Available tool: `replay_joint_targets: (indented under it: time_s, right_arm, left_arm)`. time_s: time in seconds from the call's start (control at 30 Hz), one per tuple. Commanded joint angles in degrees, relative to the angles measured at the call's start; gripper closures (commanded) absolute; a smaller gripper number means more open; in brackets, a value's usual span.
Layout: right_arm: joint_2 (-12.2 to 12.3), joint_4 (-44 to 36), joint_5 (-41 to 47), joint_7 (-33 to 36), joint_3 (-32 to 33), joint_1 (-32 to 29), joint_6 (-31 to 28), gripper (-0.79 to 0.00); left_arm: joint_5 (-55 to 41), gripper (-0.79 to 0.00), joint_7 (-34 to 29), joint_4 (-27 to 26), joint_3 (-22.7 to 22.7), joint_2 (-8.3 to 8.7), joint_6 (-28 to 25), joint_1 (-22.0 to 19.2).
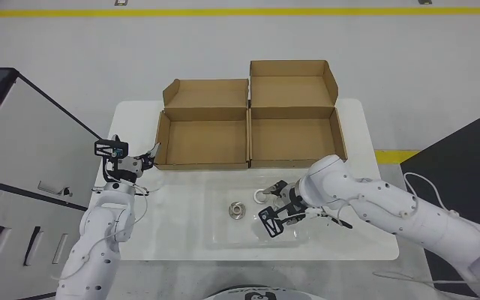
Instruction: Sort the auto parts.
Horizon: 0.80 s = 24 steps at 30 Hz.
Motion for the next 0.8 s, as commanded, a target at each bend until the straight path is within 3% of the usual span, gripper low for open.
replay_joint_targets:
  time_s: [0.0, 0.07, 0.1, 0.17, 0.33, 0.77]
  right_arm:
    - [-0.1, 0.2, -0.1, -0.1, 0.1, -0.2, -0.1, -0.785]
    - [-0.1, 0.4, -0.2, -0.1, 0.2, -0.3, -0.2, -0.779]
    - [-0.2, 0.5, -0.3, -0.1, 0.3, -0.4, -0.2, -0.677]
    - [-0.2, 0.7, -0.4, -0.2, 0.4, -0.6, -0.3, -0.653]
    - [-0.5, 1.3, -0.8, -0.5, 0.7, -1.1, -0.3, -0.493]
    - [-1.1, 3.1, -2.6, -1.9, 1.5, -1.8, -0.8, -0.44]
  left_arm:
    - [0.0, -0.785, 0.0, 0.0, 0.0, 0.0, 0.0, 0.0]
    - [0.0, -0.785, 0.0, 0.0, 0.0, 0.0, 0.0, 0.0]
    - [0.0, -0.785, 0.0, 0.0, 0.0, 0.0, 0.0, 0.0]
    - [0.0, -0.785, 0.0, 0.0, 0.0, 0.0, 0.0, 0.0]
    - [0.0, -0.785, 0.0, 0.0, 0.0, 0.0, 0.0, 0.0]
    - [0.0, -0.785, 0.0, 0.0, 0.0, 0.0, 0.0, 0.0]
